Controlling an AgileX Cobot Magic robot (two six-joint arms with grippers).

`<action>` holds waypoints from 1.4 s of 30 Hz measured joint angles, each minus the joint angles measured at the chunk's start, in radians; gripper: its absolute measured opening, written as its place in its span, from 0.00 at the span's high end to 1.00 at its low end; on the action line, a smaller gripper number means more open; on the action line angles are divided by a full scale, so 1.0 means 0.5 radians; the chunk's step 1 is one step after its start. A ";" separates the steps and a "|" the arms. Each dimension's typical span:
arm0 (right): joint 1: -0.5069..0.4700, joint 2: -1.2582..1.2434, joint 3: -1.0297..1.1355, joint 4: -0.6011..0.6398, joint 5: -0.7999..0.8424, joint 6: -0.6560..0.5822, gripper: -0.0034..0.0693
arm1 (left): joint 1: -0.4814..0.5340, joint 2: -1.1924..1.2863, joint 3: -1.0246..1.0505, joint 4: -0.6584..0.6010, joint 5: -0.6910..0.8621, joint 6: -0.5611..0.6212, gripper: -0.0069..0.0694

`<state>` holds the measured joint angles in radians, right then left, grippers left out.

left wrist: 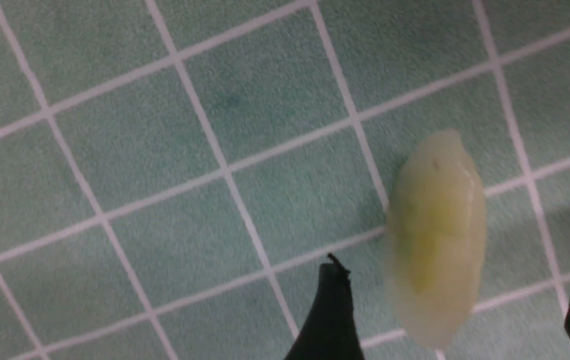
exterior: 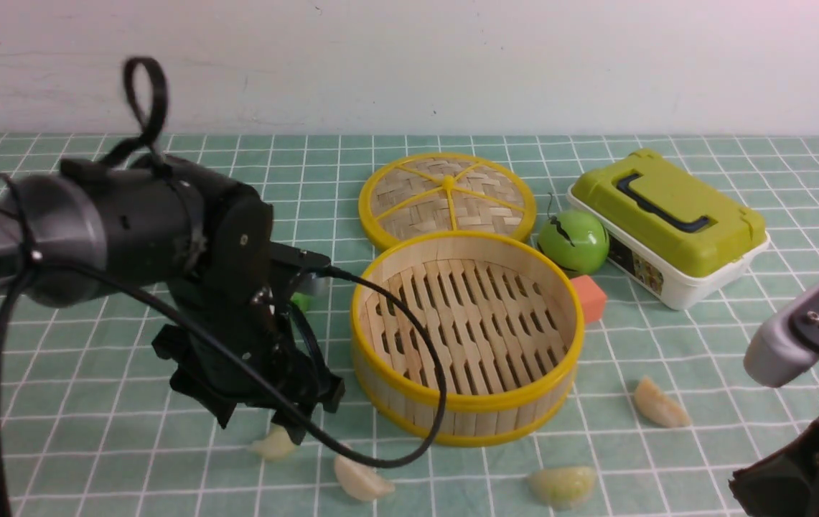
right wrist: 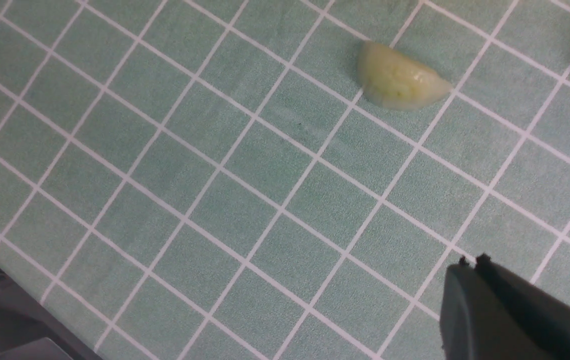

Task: Put the dumplings into the steamer on the table with the blue tablecloth.
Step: 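Reach for and grasp a dumpling on the table with the left gripper, then place the dumpling into the bamboo steamer basket with the left gripper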

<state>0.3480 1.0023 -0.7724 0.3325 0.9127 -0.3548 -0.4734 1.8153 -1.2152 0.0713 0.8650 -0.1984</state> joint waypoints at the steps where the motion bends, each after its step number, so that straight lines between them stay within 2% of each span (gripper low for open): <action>1: 0.000 0.000 0.000 -0.002 -0.005 0.000 0.95 | 0.000 0.029 0.000 0.005 -0.012 -0.008 0.17; 5: 0.000 0.000 0.006 -0.002 -0.044 0.000 0.95 | 0.000 0.175 -0.002 0.011 -0.083 -0.080 0.25; 8: 0.000 0.000 0.028 -0.002 -0.067 0.000 0.95 | 0.000 0.192 -0.014 0.005 -0.103 -0.118 0.40; 10: 0.000 0.000 0.036 -0.002 -0.071 0.000 0.94 | 0.000 0.194 -0.027 0.005 -0.101 -0.125 0.57; 11: 0.000 0.000 0.036 -0.002 -0.074 0.000 0.94 | 0.000 0.192 -0.043 0.007 -0.090 -0.128 0.60; 16: 0.000 0.000 0.042 -0.002 -0.080 0.001 0.94 | 0.000 0.123 -0.238 -0.010 0.083 -0.128 0.59; 19: 0.000 0.000 0.043 -0.002 -0.077 0.001 0.94 | -0.025 0.067 -0.495 -0.058 0.191 -0.124 0.59; 25: 0.000 -0.050 -0.014 -0.002 0.047 0.055 0.94 | -0.248 0.165 -1.026 -0.112 0.212 -0.137 0.59; 28: 0.000 -0.164 -0.059 -0.002 0.127 0.097 0.93 | -0.363 0.389 -1.347 -0.143 0.190 -0.208 0.59; 34: 0.000 -0.427 -0.060 -0.002 0.306 0.106 0.93 | -0.381 0.923 -1.844 -0.143 0.208 -0.444 0.59; 40: 0.000 -0.602 -0.060 -0.059 0.394 0.106 0.92 | -0.379 1.228 -2.099 -0.066 0.261 -0.537 0.59; 42: 0.000 -0.634 -0.060 -0.088 0.396 0.106 0.92 | -0.379 1.259 -2.141 -0.064 0.287 -0.543 0.55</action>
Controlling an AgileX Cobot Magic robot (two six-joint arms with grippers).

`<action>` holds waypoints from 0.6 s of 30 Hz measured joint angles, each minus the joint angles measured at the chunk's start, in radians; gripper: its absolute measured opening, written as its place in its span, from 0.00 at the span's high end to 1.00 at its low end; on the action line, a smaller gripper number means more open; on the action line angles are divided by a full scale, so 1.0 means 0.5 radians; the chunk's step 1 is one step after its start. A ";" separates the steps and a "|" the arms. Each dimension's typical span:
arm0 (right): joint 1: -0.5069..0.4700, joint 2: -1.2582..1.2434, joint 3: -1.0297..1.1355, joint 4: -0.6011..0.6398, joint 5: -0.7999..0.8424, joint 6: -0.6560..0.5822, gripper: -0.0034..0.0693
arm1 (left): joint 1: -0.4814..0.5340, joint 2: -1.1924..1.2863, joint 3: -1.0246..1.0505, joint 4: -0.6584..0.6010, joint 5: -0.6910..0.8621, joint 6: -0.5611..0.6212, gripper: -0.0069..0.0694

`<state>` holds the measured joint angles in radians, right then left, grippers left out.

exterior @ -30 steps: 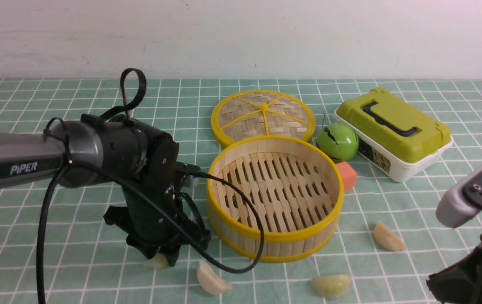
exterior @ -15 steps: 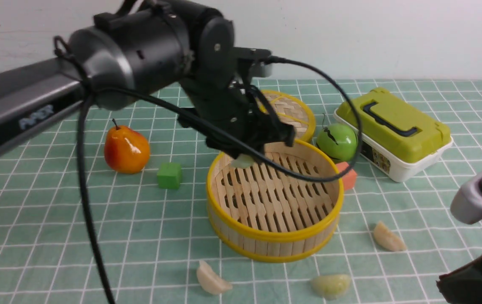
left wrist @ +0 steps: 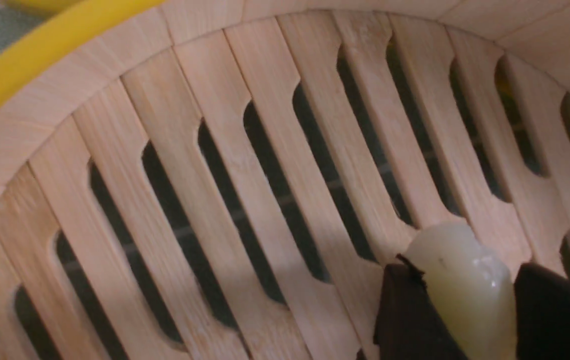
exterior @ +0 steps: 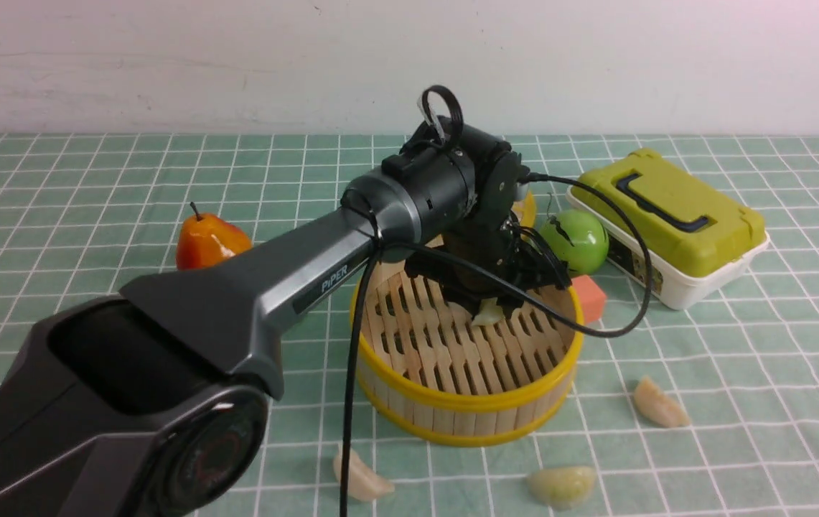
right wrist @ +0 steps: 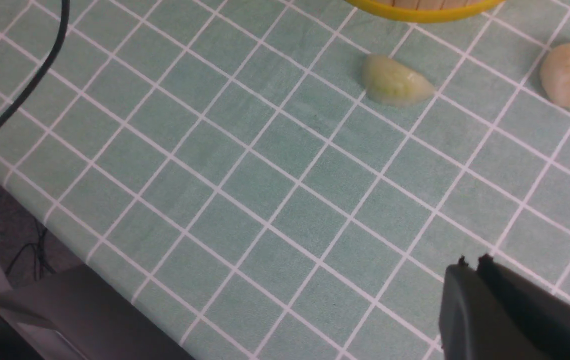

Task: Put the dumplings into the steamer on the table with the blue tablecloth.
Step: 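Place the dumpling into the bamboo steamer basket with the left gripper, then reach for and grasp a dumpling on the table with the left gripper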

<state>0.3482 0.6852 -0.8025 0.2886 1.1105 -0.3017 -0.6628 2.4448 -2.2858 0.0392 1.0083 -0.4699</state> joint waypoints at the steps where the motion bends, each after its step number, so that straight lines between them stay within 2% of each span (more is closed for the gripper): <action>1: 0.000 -0.011 0.000 -0.026 0.002 0.000 0.92 | 0.000 0.002 -0.025 0.000 0.028 0.000 0.49; 6: 0.000 -0.020 0.000 -0.069 0.005 0.000 0.91 | 0.000 -0.013 -0.161 0.000 0.257 0.011 0.22; 9: 0.000 -0.020 0.000 -0.068 -0.009 0.000 0.91 | 0.000 -0.111 -0.294 -0.011 0.434 0.071 0.13; 15: 0.000 -0.020 -0.001 -0.060 -0.028 0.000 0.91 | 0.000 -0.480 -0.263 -0.055 0.465 0.107 0.14; 18: 0.000 -0.020 -0.001 -0.056 -0.028 0.000 0.90 | 0.000 -0.832 0.053 -0.043 0.470 0.169 0.18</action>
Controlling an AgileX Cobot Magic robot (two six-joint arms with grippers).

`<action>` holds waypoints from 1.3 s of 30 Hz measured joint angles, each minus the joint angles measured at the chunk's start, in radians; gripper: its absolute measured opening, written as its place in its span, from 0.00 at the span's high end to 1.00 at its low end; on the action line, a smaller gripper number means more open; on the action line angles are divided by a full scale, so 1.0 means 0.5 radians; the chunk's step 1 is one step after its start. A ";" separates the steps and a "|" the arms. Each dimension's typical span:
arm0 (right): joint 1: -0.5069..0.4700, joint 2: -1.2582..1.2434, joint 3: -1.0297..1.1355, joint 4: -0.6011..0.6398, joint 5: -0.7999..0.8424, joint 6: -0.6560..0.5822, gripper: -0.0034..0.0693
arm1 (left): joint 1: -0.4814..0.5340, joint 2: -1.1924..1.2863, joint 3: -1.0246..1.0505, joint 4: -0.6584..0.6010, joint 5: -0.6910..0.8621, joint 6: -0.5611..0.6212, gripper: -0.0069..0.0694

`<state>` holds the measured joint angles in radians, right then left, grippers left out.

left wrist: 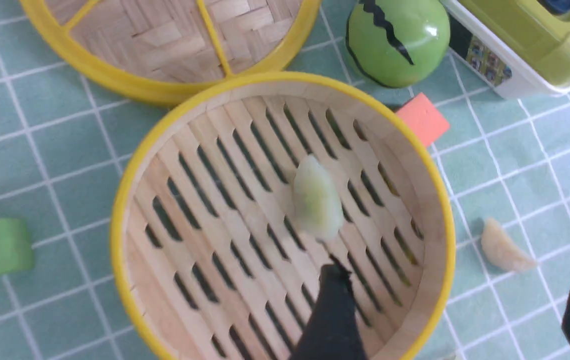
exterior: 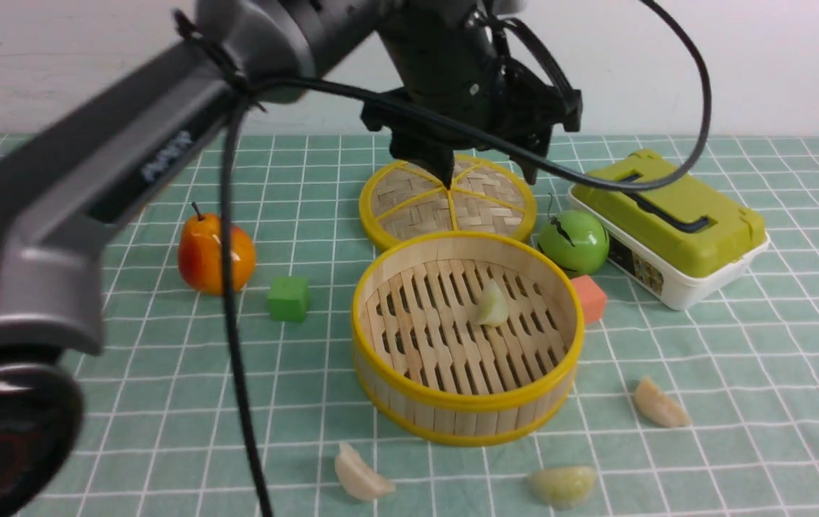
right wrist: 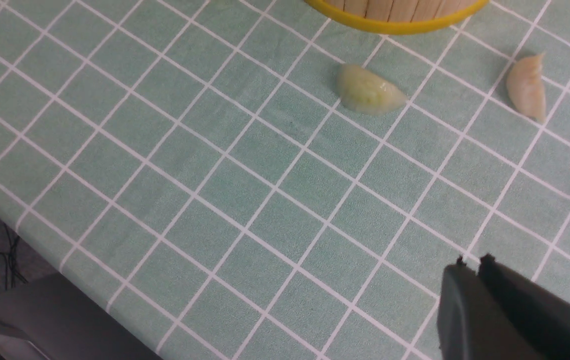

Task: Put the dumplings into the steamer on the table with the blue tablecloth.
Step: 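Reach for and grasp a dumpling on the table with the left gripper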

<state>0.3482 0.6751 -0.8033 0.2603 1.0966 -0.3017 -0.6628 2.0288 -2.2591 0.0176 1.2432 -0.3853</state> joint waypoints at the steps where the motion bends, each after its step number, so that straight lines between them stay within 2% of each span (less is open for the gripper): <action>1: 0.000 0.000 0.000 0.000 0.000 0.000 0.90 | 0.000 -0.101 0.135 0.015 0.000 0.021 0.19; 7: 0.000 0.000 0.000 0.029 -0.001 0.000 0.90 | 0.000 -0.636 1.074 0.105 -0.004 0.034 0.20; 8: 0.000 0.000 0.000 0.032 -0.001 0.000 0.90 | 0.000 -0.747 1.338 0.129 -0.035 -0.033 0.20; 10: 0.000 0.000 0.000 0.036 -0.012 0.000 0.90 | 0.000 -0.849 1.518 0.147 -0.108 -0.128 0.20; 11: 0.000 0.000 0.000 0.045 -0.021 0.000 0.90 | 0.000 -0.967 1.810 0.169 -0.260 -0.280 0.20; 13: 0.000 0.000 0.000 0.057 -0.044 0.000 0.89 | 0.000 -1.036 2.050 0.177 -0.428 -0.474 0.20; 14: 0.000 0.000 0.000 0.059 -0.044 0.000 0.89 | 0.000 -1.041 2.097 0.179 -0.447 -0.491 0.20; 17: 0.000 0.000 0.000 0.090 -0.069 0.000 0.89 | 0.000 -1.035 2.409 0.175 -0.798 -0.720 0.20; 22: 0.000 0.000 0.000 0.092 -0.089 0.000 0.88 | 0.000 -0.920 2.573 0.148 -1.151 -0.840 0.20; 27: 0.000 0.000 0.000 0.092 -0.089 0.000 0.87 | 0.000 -0.711 2.579 0.074 -1.476 -0.861 0.20; 32: 0.000 0.000 0.000 0.092 -0.089 0.000 0.87 | 0.000 -0.537 2.579 0.071 -1.543 -0.864 0.24; 35: 0.000 0.000 0.000 0.092 -0.089 0.000 0.87 | 0.000 -0.508 2.570 0.079 -1.545 -0.864 0.32; 38: 0.000 0.000 0.000 0.092 -0.087 0.000 0.87 | 0.000 -0.506 2.569 0.095 -1.539 -0.864 0.50; 39: 0.000 0.000 0.000 0.092 -0.087 0.000 0.87 | 0.000 -0.506 2.567 0.095 -1.539 -0.864 0.51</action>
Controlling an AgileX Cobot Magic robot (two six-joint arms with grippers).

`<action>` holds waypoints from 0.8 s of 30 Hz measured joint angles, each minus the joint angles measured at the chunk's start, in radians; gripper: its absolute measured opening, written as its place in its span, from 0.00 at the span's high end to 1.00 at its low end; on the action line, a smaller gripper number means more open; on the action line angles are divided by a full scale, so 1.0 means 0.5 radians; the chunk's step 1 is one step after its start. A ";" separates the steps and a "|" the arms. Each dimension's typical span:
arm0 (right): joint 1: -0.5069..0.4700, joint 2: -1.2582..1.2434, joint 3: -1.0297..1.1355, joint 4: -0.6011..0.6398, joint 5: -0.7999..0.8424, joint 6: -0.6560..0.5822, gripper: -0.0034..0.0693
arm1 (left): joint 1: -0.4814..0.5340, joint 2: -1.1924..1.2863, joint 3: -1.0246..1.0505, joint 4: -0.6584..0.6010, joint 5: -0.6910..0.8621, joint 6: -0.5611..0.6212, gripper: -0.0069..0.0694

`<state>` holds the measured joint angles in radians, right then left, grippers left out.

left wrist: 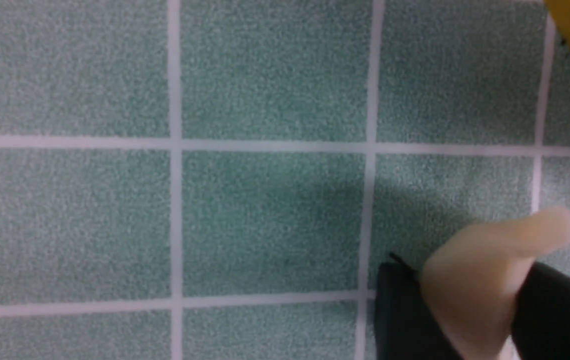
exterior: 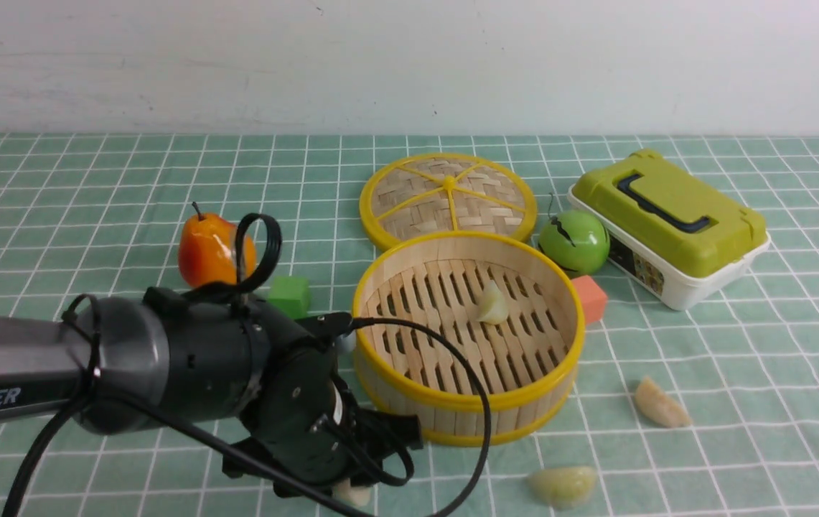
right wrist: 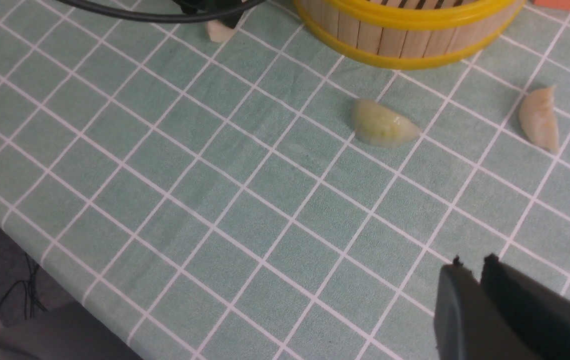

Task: Put the dumplings into the steamer on the table with the blue tablecloth.
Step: 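Reach for and grasp a dumpling on the table with the left gripper, then place the dumpling into the bamboo steamer basket with the left gripper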

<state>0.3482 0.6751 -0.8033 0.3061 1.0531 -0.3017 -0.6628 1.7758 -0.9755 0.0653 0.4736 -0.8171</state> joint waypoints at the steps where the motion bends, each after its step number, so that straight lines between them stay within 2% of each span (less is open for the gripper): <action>1: 0.000 0.000 0.000 0.000 0.011 0.000 0.87 | 0.000 -0.014 -0.002 -0.002 0.014 0.019 0.62; 5: 0.000 0.000 0.000 -0.002 0.017 0.000 0.87 | 0.000 -0.065 -0.052 -0.010 0.125 0.103 0.61; 9: 0.000 0.000 0.000 -0.002 0.021 0.000 0.86 | 0.000 -0.208 -0.228 -0.010 0.326 0.286 0.61; 13: 0.000 0.000 0.000 -0.002 0.017 0.000 0.86 | 0.000 -0.255 -0.649 -0.010 0.584 0.513 0.61; 18: 0.000 0.000 0.000 -0.002 -0.003 0.000 0.85 | 0.026 0.035 -1.230 -0.021 0.832 0.712 0.61; 24: 0.000 0.000 0.000 -0.002 0.017 0.046 0.84 | 0.118 0.525 -1.699 -0.041 0.989 0.731 0.61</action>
<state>0.3482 0.6751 -0.8033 0.3052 1.0618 -0.2786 -0.6039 2.0385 -1.8249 0.0447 0.9682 -0.4513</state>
